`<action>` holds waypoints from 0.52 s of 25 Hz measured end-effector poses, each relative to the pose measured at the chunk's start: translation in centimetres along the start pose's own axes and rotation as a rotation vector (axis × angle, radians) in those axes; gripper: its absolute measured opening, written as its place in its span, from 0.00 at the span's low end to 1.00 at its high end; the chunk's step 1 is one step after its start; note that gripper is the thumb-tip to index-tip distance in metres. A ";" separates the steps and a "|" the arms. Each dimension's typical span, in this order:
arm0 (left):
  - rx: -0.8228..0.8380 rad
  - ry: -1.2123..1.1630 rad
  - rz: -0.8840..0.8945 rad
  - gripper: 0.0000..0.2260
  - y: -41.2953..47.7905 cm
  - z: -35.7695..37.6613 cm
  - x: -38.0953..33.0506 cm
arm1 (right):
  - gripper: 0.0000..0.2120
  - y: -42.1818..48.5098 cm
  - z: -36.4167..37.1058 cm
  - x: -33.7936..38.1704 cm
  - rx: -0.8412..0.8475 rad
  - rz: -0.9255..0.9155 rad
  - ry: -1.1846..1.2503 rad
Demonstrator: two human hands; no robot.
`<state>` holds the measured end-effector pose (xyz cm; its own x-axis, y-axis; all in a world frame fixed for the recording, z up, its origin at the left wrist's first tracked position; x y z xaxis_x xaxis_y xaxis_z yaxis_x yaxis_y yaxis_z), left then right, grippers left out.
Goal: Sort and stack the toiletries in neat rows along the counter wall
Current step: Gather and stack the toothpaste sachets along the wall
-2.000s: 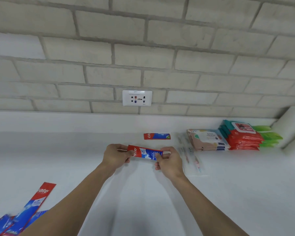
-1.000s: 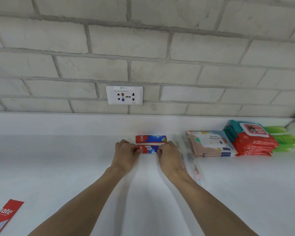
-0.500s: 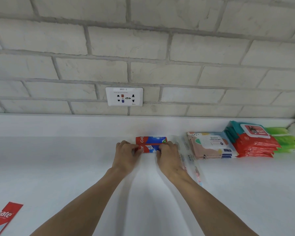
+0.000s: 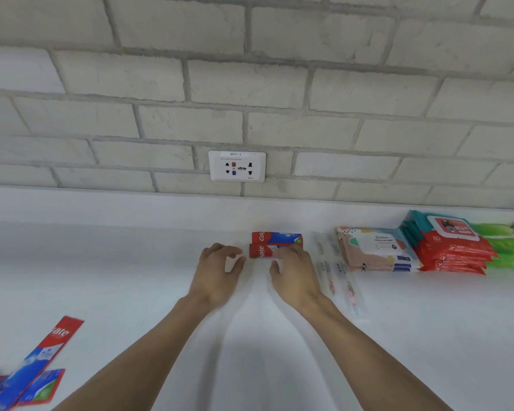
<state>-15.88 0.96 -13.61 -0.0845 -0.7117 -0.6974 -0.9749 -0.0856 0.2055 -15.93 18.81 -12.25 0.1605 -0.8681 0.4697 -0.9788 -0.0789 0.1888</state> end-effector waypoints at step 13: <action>-0.073 0.152 0.045 0.05 -11.9 -12.9 4.1 | 0.09 -11.3 0.6 12.0 0.127 -0.144 0.303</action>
<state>-2.01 -9.91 -10.10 -0.0902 -0.8126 -0.5758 -0.9528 -0.0978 0.2873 -2.99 9.01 -9.26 0.3097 -0.6604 0.6841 -0.9483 -0.2665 0.1721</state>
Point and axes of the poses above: each hand's wrist, its own y-axis towards the middle knuckle, its own z-axis out of the palm, x = y × z, the point moved 3 cm from there along y, towards the middle knuckle, and after that the axes turned 3 degrees about -z, right-handed, at the moved point
